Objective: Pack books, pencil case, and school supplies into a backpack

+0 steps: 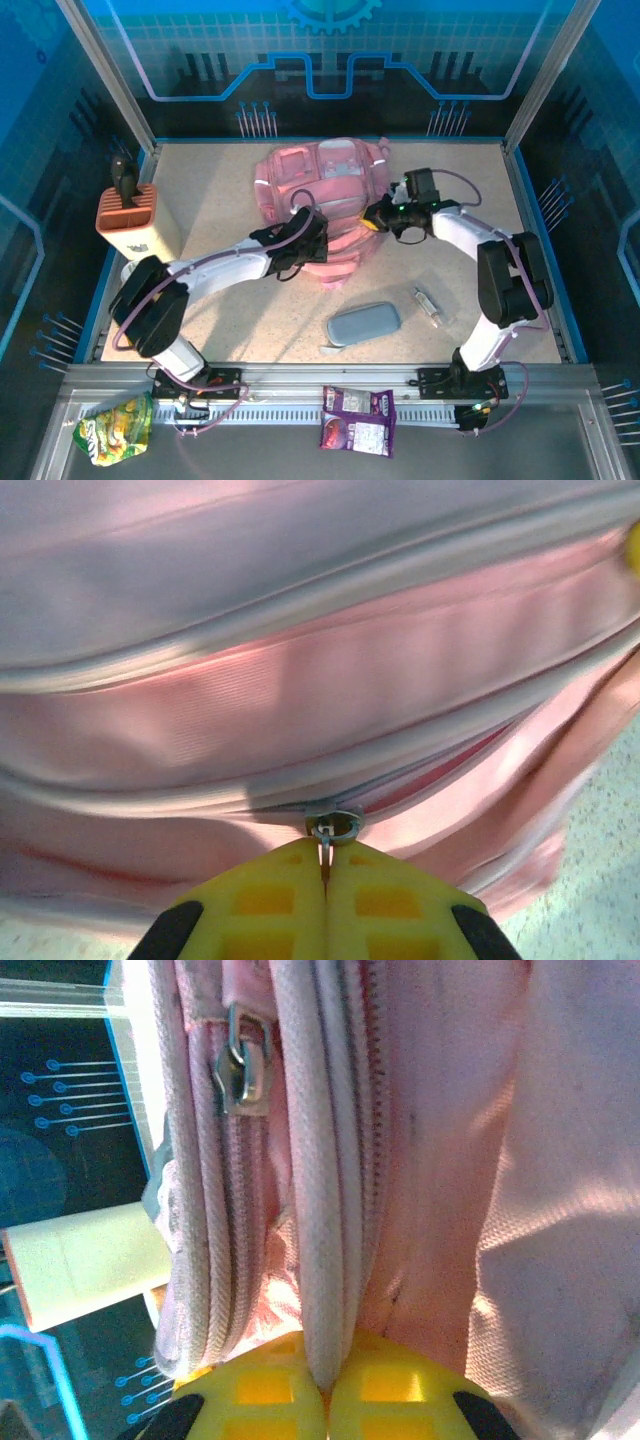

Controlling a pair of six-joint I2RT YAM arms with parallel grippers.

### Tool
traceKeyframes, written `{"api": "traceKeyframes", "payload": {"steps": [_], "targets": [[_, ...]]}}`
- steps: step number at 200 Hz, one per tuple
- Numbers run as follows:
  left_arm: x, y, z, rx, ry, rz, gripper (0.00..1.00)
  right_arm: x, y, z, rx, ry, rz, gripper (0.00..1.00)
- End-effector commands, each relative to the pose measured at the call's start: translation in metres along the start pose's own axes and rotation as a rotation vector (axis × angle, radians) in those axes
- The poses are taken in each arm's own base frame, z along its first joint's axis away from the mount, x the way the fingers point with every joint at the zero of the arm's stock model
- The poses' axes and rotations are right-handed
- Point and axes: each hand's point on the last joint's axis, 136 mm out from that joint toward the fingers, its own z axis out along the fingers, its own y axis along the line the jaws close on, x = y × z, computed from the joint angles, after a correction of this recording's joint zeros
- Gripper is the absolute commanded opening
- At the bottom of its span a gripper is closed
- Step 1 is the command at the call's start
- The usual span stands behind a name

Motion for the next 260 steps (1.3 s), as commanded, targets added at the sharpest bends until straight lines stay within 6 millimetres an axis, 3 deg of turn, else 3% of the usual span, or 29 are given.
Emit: {"api": "traceKeyframes", "payload": {"steps": [1, 22, 34, 43, 66, 81, 90, 130, 151, 182, 203, 229, 260], "targets": [[0.025, 0.031, -0.003, -0.104, 0.058, 0.051, 0.00, -0.053, 0.027, -0.045, -0.061, -0.134, -0.107, 0.00], [0.014, 0.045, 0.003, -0.178, 0.047, 0.083, 0.00, -0.076, 0.025, -0.050, -0.067, -0.132, -0.085, 0.00], [0.003, 0.046, 0.004, -0.189, 0.027, 0.074, 0.00, -0.078, 0.027, -0.047, -0.050, -0.132, -0.100, 0.00], [-0.005, 0.037, 0.004, -0.160, 0.011, 0.061, 0.00, -0.071, 0.034, -0.041, -0.052, -0.120, -0.119, 0.01], [-0.022, -0.010, 0.005, 0.031, -0.036, 0.032, 0.00, -0.043, 0.049, -0.022, -0.086, -0.066, -0.128, 0.31], [-0.031, -0.025, 0.007, 0.077, -0.057, 0.010, 0.00, -0.030, 0.053, -0.014, -0.104, -0.055, -0.125, 0.36], [-0.034, -0.029, 0.009, 0.080, -0.058, -0.003, 0.00, -0.023, 0.053, -0.010, -0.102, -0.044, -0.118, 0.40], [-0.033, -0.027, 0.018, 0.065, -0.051, -0.018, 0.00, 0.015, 0.062, 0.003, -0.106, -0.019, -0.121, 0.41], [-0.030, -0.023, 0.017, 0.051, -0.045, -0.010, 0.00, 0.022, 0.060, 0.003, -0.100, -0.026, -0.112, 0.45], [-0.029, -0.019, 0.017, 0.037, -0.050, -0.004, 0.00, 0.037, 0.062, 0.020, -0.085, -0.011, -0.129, 0.35], [-0.029, -0.014, 0.016, 0.018, -0.057, 0.008, 0.00, 0.037, 0.054, 0.032, -0.070, 0.000, -0.121, 0.19], [-0.031, 0.004, 0.010, -0.041, -0.078, 0.029, 0.00, 0.035, 0.049, 0.030, -0.058, -0.013, -0.129, 0.00], [-0.040, 0.042, 0.007, -0.104, -0.125, 0.005, 0.00, 0.033, 0.044, 0.016, -0.040, -0.042, -0.136, 0.00]]}}
